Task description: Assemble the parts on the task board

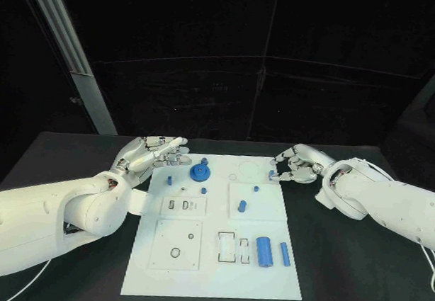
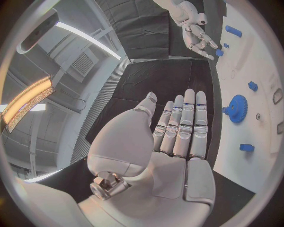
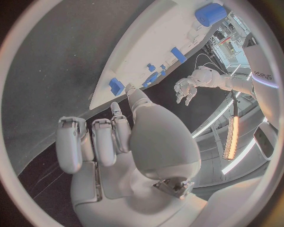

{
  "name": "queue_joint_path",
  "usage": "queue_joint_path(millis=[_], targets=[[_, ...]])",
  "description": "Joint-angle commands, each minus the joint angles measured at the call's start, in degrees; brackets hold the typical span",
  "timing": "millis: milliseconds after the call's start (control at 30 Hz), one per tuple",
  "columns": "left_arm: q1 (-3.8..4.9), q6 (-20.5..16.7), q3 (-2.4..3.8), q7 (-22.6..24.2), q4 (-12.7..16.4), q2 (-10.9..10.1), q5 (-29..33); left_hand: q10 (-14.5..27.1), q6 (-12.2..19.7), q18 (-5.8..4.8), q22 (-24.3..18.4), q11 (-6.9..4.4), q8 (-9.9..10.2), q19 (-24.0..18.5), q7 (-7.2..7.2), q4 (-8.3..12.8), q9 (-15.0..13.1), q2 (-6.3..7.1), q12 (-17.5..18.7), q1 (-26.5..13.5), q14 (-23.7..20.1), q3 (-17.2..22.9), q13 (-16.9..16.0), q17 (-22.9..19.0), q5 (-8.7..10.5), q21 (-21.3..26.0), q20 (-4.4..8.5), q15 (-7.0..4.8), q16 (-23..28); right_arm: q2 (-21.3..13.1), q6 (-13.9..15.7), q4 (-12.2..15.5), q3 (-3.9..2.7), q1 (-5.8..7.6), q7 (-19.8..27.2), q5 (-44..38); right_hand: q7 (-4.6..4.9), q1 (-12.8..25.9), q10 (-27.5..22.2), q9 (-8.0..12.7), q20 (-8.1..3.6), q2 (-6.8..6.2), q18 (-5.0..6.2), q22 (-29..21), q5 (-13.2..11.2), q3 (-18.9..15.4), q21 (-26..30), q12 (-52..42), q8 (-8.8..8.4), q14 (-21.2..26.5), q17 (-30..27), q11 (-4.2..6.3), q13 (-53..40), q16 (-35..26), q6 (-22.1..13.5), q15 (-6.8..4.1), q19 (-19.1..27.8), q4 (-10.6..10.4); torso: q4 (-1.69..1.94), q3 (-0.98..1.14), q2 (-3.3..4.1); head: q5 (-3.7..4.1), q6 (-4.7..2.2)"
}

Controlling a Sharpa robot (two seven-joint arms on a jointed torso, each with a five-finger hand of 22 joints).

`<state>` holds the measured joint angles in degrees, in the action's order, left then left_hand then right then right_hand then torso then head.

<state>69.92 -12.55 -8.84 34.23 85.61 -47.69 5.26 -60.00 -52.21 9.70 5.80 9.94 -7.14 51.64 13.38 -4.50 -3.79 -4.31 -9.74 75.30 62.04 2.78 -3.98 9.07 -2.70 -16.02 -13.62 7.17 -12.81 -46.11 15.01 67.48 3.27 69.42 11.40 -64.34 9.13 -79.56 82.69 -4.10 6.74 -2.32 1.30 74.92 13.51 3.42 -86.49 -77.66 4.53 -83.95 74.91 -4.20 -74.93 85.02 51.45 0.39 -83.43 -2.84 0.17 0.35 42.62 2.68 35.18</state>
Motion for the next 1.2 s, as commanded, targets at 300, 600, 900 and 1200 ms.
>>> queue_joint_path(millis=[300,600,900,1200], targets=[[0.07,0.15,0.04,0.32,0.06,-0.04,-0.25,0.17,-0.17,0.82,-0.06,0.03,0.31,0.18,0.18,0.32,0.05,-0.34,0.38,0.08,-0.28,0.06,0.09,0.05,-0.22,0.24,-0.10,0.10,0.36,0.53,-1.82,-0.60,-0.01,-0.21,-0.34,-0.75,0.08,-0.59,0.32,-0.26,-0.32,1.34,0.67,6.92,0.07,-0.30,0.02,-0.58,1.05,-3.78,4.59,0.07,-5.47,0.10,2.32,-0.43,-0.34,0.46,-0.01,0.01,0.01,-0.07,0.18],[0.07,0.10,0.04,0.29,0.06,-0.06,-0.25,0.15,-0.18,0.82,-0.08,0.02,0.33,0.20,0.17,0.42,0.05,-0.32,0.40,0.14,-0.26,0.10,0.09,0.07,-0.22,0.25,-0.10,0.10,0.37,0.97,-2.04,-1.25,-0.01,-0.32,-0.39,-1.38,-0.14,-1.17,0.57,-0.36,-0.42,2.59,0.60,7.22,-1.11,0.35,-0.09,-0.97,1.86,-3.85,4.86,0.26,-5.81,0.19,4.70,-0.57,-0.58,0.85,-0.04,0.05,0.01,-0.07,0.28],[0.07,0.09,0.04,0.23,0.00,-0.03,-0.25,0.15,-0.18,0.82,-0.08,0.02,0.33,0.20,0.17,0.42,0.05,-0.32,0.40,0.14,-0.26,0.10,0.09,0.07,-0.22,0.25,-0.10,0.10,0.37,1.40,-2.34,-1.89,-0.01,-0.47,-0.48,-1.49,-0.30,-1.27,0.69,-0.34,-0.50,2.92,0.57,7.36,-1.45,0.61,-0.14,-1.14,2.00,-3.88,4.97,0.39,-5.95,0.23,5.38,-0.67,-0.70,0.96,-0.02,0.05,0.01,-0.06,0.40],[0.07,0.15,0.04,0.19,-0.04,-0.05,-0.25,0.15,-0.18,0.82,-0.08,0.02,0.33,0.20,0.17,0.42,0.05,-0.32,0.40,0.14,-0.26,0.10,0.09,0.07,-0.22,0.25,-0.10,0.10,0.37,1.75,-2.60,-2.32,-0.01,-0.72,-0.59,-1.62,-0.40,-1.43,0.77,-0.29,-0.57,3.09,0.53,7.54,-1.65,0.83,-0.21,-1.26,2.03,-3.91,5.08,0.48,-6.05,0.27,5.73,-0.76,-0.83,1.12,0.00,0.05,-0.01,-0.04,0.53]])
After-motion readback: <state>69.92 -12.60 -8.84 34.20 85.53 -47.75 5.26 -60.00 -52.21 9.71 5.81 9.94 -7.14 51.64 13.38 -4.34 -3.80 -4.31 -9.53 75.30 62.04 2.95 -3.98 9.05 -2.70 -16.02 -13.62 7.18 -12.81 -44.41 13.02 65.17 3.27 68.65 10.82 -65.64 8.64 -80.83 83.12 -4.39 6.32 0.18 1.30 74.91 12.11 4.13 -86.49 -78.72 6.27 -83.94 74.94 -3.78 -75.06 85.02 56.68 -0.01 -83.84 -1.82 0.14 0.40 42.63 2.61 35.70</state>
